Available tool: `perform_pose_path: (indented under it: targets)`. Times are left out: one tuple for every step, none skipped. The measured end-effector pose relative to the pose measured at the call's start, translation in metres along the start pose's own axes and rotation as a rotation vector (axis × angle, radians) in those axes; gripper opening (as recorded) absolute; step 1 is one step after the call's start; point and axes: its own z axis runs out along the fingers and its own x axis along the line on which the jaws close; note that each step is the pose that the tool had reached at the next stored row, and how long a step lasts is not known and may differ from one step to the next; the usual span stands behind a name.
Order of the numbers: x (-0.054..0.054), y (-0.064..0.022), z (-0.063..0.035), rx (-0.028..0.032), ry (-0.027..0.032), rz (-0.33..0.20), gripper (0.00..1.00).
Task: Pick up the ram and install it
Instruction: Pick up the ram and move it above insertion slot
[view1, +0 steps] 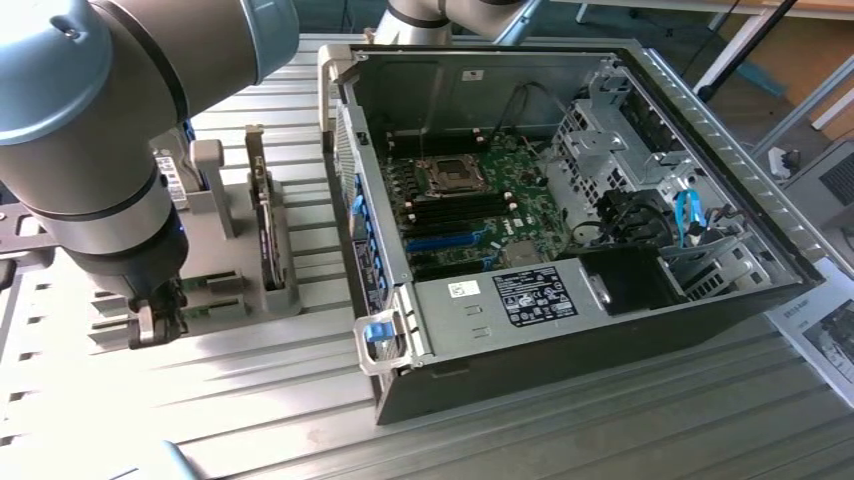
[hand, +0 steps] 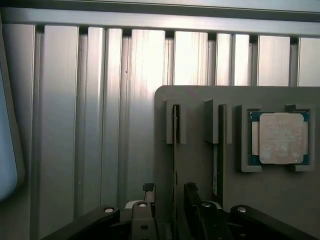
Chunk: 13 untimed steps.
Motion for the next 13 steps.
perform_pose_path:
  targets:
    - [0.0000,0.0000,0.0000,0.0000,0.0000,0.000,0.36]
    - [0.0000,0.0000,0.0000,-0.0001,0.0000,0.000,0.35]
    - [0.0000,0.0000,0.0000,-0.0001,-0.0001,0.000,0.28]
    - [0.0000,0.0000,0.0000,0.0000,0.0000,0.000,0.22]
    - [0.0000,0.0000,0.0000,0.0000,0.0000,0.000,0.16]
    - [0.0000,0.0000,0.0000,0.0000,0.0000,0.000,0.16]
    - [0.0000,0.0000,0.0000,-0.0001,0.0000,0.000,0.13]
    - [0.0000,0.0000,0.0000,0.0000,0.0000,0.000,0.13]
    - [0.0000,0.0000,0.0000,0.0000,0.0000,0.000,0.13]
    - [0.0000,0.0000,0.0000,0.0000,0.0000,0.000,0.13]
    - [0.0000,0.0000,0.0000,0.0000,0.0000,0.000,0.13]
    - [0.0000,0.0000,0.0000,0.0000,0.0000,0.000,0.13]
    - [0.0000,0.0000,0.0000,0.0000,0.0000,0.000,0.13]
